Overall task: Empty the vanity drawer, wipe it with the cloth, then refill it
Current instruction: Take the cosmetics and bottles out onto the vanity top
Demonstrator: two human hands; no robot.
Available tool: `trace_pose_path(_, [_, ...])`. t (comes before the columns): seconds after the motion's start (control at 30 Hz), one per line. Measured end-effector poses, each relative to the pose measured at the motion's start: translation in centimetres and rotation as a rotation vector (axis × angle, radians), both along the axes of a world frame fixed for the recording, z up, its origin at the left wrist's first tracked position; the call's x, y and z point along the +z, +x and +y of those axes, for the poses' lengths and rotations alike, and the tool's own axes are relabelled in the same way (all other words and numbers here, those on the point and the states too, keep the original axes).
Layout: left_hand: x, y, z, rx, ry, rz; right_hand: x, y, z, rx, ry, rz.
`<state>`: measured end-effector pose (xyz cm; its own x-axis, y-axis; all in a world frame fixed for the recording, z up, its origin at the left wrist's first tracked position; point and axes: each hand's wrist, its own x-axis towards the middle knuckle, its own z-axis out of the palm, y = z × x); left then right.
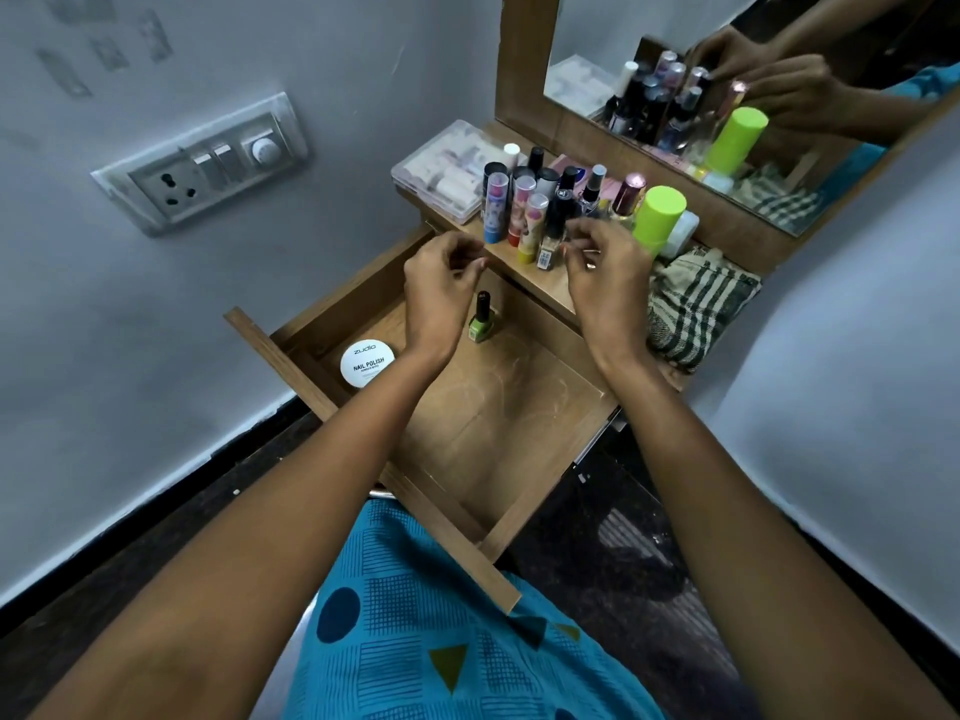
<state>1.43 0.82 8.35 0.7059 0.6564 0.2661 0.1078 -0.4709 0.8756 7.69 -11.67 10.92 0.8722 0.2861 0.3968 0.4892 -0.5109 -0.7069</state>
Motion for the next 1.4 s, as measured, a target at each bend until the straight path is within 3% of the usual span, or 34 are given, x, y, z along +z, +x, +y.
trace_pose_path(0.2, [-2.6,-3.9,3.4,0.067,0.032,0.235,-3.0,-2.9,1.0,0.063,-0.003,0.073])
trace_pose_path(0.43, [-4.3,-6.1,6.2,0.044,0.077,0.907,-6.5,-3.8,3.0,0.103,-0.112,0.190])
trace_pose_path(0.67, [-4.7,-5.2,5.6,0.026,0.088,1.095,-8.3,-2.6,5.3,0.064,-0.142,0.307])
trace_pose_path(1.03, [-6.0,-4.9,5.6,0.109,0.076,1.040,-8.5,-2.5,6.1,0.025,-0.111,0.336])
trace_pose_path(1.2, [-5.0,-5.1,5.6,0.062,-0.004,0.861,-6.9,-3.5,5.2,0.027,-0.053,0.301])
trace_pose_path(1.4, [-2.5,-5.1,4.9,0.044,0.043,0.659,-4.3,-5.1,3.3,0.055,0.052,0.256])
